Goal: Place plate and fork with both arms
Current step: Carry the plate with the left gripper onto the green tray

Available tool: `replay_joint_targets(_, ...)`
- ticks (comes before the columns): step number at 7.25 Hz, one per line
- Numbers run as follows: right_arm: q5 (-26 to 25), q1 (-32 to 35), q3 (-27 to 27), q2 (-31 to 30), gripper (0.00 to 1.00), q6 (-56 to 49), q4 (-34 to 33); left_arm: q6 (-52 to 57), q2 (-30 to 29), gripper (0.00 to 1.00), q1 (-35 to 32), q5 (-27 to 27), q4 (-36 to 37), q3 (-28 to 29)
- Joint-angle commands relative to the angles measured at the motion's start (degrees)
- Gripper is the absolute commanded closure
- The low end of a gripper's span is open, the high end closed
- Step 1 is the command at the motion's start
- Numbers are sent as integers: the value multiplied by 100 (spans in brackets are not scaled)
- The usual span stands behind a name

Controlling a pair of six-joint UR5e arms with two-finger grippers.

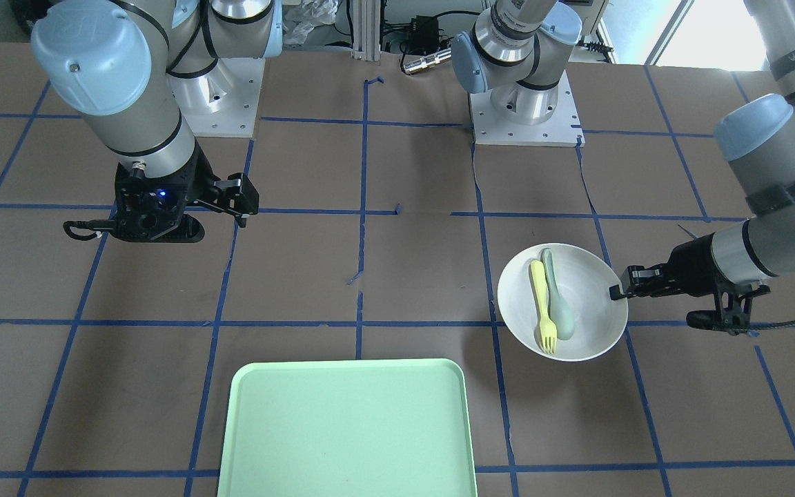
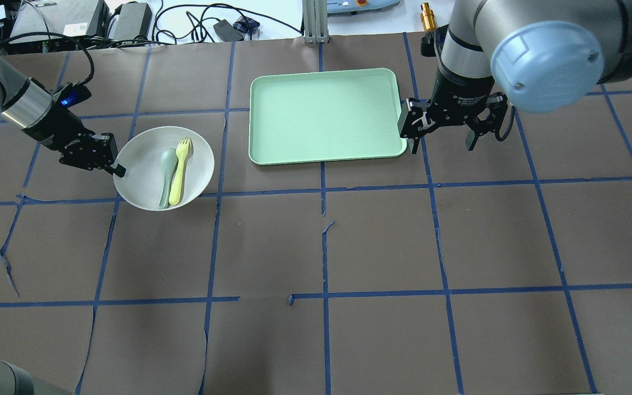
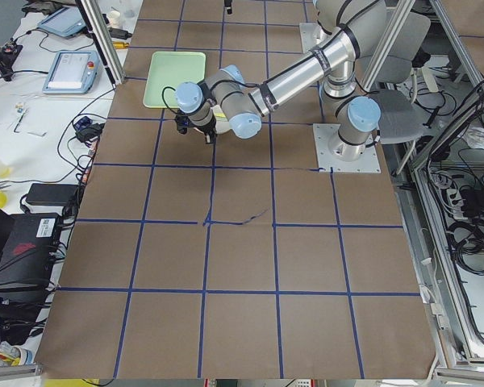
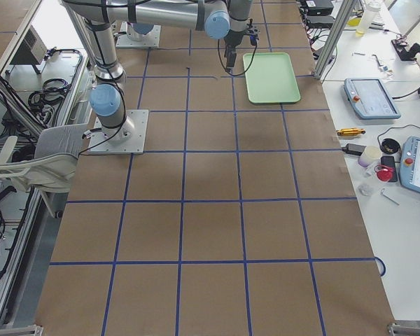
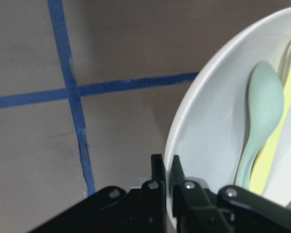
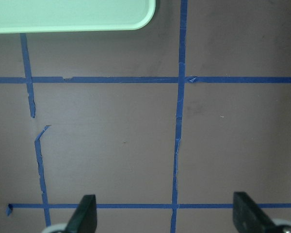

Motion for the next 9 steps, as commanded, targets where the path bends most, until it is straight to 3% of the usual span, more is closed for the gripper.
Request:
replay_joint_targets(1,-7,0,9,0,0,-11,-7,-1156,-278,100,-723,-624,517,277)
replay_joint_targets(2,-7,0,17,0,0,-38,2,-1782,-602,100,-1241,-669,1132,451)
replay_joint_targets(5,-7,0,113,0,0,15,38,-2480,-1849,100,-2061,-1012,1304,1820)
replay_joint_targets(9,-7,0,184,-8,0,-3,20,-2676,-2564,100,-2433,-1012,2087,2008)
